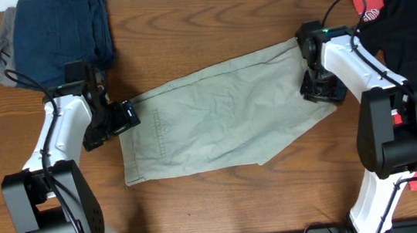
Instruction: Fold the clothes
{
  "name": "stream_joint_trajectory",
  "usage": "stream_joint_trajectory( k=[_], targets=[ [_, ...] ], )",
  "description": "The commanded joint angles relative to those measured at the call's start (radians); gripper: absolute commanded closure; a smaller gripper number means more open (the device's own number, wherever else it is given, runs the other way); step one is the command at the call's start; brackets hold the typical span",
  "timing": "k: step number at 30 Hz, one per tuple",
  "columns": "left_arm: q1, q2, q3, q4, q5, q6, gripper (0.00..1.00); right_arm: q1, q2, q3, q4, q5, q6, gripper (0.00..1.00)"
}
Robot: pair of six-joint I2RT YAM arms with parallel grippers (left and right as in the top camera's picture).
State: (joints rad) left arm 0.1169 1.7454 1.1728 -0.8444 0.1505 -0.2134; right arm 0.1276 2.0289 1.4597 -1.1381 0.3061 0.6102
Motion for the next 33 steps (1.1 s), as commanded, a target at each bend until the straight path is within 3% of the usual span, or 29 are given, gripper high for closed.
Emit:
stream_joint_trajectory(
  k=[1, 7, 9, 15, 19, 20, 33],
  targets=[
    [0.002, 0.000, -0.003, -0.003, -0.001, -0.010, 0.00, -0.011, -0.029, 0.033, -0.004, 0.069, 0.020, 0.07],
    [0.002, 0.000, -0.003, -0.003, -0.001, -0.010, 0.00, -0.039, -0.062, 0.098, 0.001, 0.048, -0.032, 0.07],
    [0.002, 0.000, -0.003, -0.003, -0.001, -0.010, 0.00, -0.037, -0.079, 0.113, 0.031, 0.013, -0.085, 0.12],
    [0.002, 0.000, -0.003, -0.003, -0.001, -0.010, 0.00, -0.023, -0.087, 0.109, 0.203, -0.302, -0.325, 0.64],
    [0.002, 0.000, -0.003, -0.003, -0.001, -0.010, 0.00, -0.007, -0.064, 0.094, 0.260, -0.416, -0.372, 0.96],
    [0.002, 0.000, -0.003, -0.003, -0.001, -0.010, 0.00, -0.002, -0.054, 0.094, 0.261, -0.423, -0.372, 0.99],
    [0.002, 0.000, -0.003, -0.003, -0.001, -0.011, 0.00, 0.059, 0.058, 0.094, 0.309, -0.465, -0.432, 0.96]
  ],
)
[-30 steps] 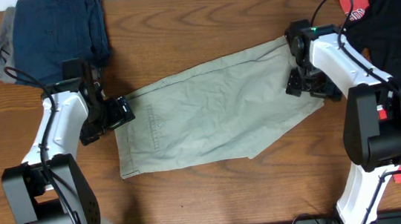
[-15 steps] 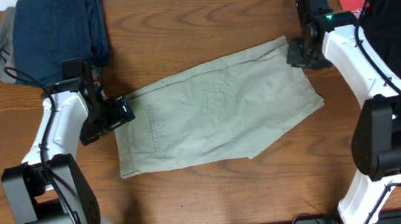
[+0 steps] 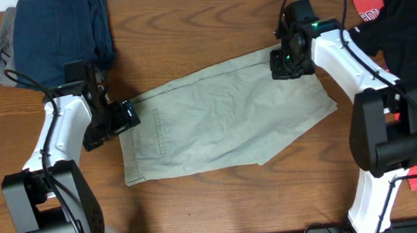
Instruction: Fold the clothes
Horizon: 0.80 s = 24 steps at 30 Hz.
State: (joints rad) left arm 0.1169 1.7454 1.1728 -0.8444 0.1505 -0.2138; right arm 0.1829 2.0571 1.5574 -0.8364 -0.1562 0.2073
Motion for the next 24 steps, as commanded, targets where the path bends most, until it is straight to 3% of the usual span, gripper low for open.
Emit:
stream_joint_trajectory(
  k=[1, 8, 18, 24],
  targets=[
    [0.002, 0.000, -0.003, -0.003, -0.001, -0.010, 0.00, 0.003, 0.041, -0.004, 0.015, 0.003, -0.029, 0.95],
    [0.002, 0.000, -0.003, -0.002, -0.001, -0.010, 0.00, -0.019, 0.111, -0.004, 0.093, 0.026, -0.029, 0.94],
    [0.002, 0.000, -0.003, -0.002, -0.001, -0.010, 0.00, -0.032, 0.120, 0.015, 0.171, 0.454, -0.029, 0.89],
    [0.002, 0.000, -0.003, -0.002, -0.001, -0.010, 0.00, -0.035, 0.119, 0.082, 0.113, 0.650, 0.023, 0.81]
  ],
)
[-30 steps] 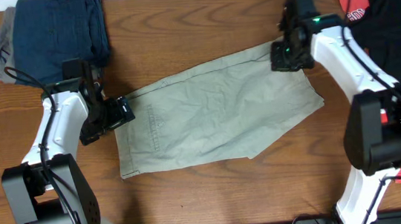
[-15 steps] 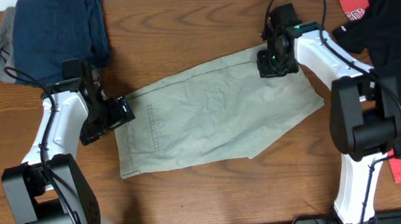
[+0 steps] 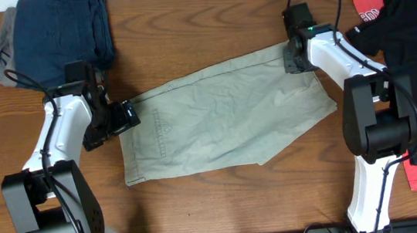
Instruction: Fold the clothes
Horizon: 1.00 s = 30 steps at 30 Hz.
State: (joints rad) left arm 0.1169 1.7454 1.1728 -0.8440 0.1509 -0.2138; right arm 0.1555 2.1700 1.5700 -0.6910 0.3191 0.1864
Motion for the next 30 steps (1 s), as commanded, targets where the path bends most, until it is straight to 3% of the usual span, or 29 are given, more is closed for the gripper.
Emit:
stream_joint_trajectory(
  k=[1, 6, 7, 10, 12, 18, 30],
  targets=[
    [0.002, 0.000, -0.003, -0.002, -0.002, -0.010, 0.00, -0.007, 0.006, 0.085, -0.048, 0.186, 0.058, 0.81],
    [0.002, 0.000, -0.003, -0.002, -0.002, -0.010, 0.00, -0.006, -0.013, 0.254, -0.197, 0.140, 0.135, 0.78],
    [0.002, 0.000, -0.003, -0.002, -0.002, -0.010, 0.00, -0.006, -0.016, 0.281, -0.212, 0.105, 0.130, 0.74],
    [0.002, 0.000, -0.003, -0.003, -0.002, -0.010, 0.00, -0.007, -0.016, 0.333, -0.224, -0.019, 0.085, 0.51],
    [0.002, 0.000, -0.003, -0.003, -0.002, -0.010, 0.00, -0.009, -0.014, 0.329, -0.214, -0.069, 0.081, 0.45],
    [0.002, 0.000, -0.003, -0.003, -0.002, -0.010, 0.00, -0.015, 0.015, 0.252, -0.176, -0.135, 0.082, 0.44],
    [0.002, 0.000, -0.003, -0.003, -0.002, -0.010, 0.00, -0.036, 0.121, 0.197, -0.105, -0.153, 0.059, 0.53]
  ],
)
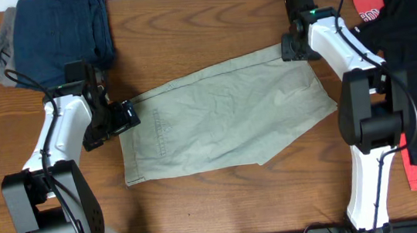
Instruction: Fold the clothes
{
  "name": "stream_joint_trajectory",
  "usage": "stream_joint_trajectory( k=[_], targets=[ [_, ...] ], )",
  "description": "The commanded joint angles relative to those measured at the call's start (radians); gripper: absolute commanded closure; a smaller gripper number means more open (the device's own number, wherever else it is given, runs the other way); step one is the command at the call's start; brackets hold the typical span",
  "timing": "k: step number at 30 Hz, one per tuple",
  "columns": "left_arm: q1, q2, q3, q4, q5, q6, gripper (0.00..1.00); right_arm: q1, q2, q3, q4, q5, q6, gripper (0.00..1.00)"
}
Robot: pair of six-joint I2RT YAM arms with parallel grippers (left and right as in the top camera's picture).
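Pale green shorts (224, 119) lie spread flat across the middle of the table, waistband to the left and legs to the right. My left gripper (124, 114) sits at the waistband's upper left corner, its fingers closed over the fabric edge. My right gripper (288, 48) rests at the far right corner of the upper leg hem. Its fingers are hidden under the wrist, so their state does not show.
A stack of folded navy clothes (64, 31) on a grey piece lies at the back left. A black garment (416, 56) and red garments are heaped along the right edge. More red cloth lies at the front right.
My right gripper has moved slightly back and left, from on the upper leg's hem to its far corner. The left gripper and the shorts lie as before.
My right gripper first sat at the right side of the leg hem. Then it was over the upper leg near the far edge, then a little right on the hem, and now at the far corner. My left gripper stayed at the waistband corner throughout.
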State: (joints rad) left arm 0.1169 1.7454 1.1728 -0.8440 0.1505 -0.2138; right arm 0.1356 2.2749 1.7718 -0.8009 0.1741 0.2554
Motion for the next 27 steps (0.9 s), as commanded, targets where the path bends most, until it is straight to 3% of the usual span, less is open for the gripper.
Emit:
stream_joint_trajectory(
  k=[1, 11, 27],
  targets=[
    [0.002, 0.000, -0.003, -0.003, -0.001, -0.010, 0.00, -0.018, 0.024, -0.005, 0.005, -0.007, -0.010, 0.56],
    [0.002, 0.000, -0.003, -0.003, -0.001, -0.010, 0.00, -0.032, 0.029, -0.004, 0.013, -0.007, -0.017, 0.99],
    [0.002, 0.000, -0.003, -0.003, -0.001, -0.010, 0.00, -0.030, -0.097, 0.048, -0.084, 0.001, 0.082, 0.99]
  ],
)
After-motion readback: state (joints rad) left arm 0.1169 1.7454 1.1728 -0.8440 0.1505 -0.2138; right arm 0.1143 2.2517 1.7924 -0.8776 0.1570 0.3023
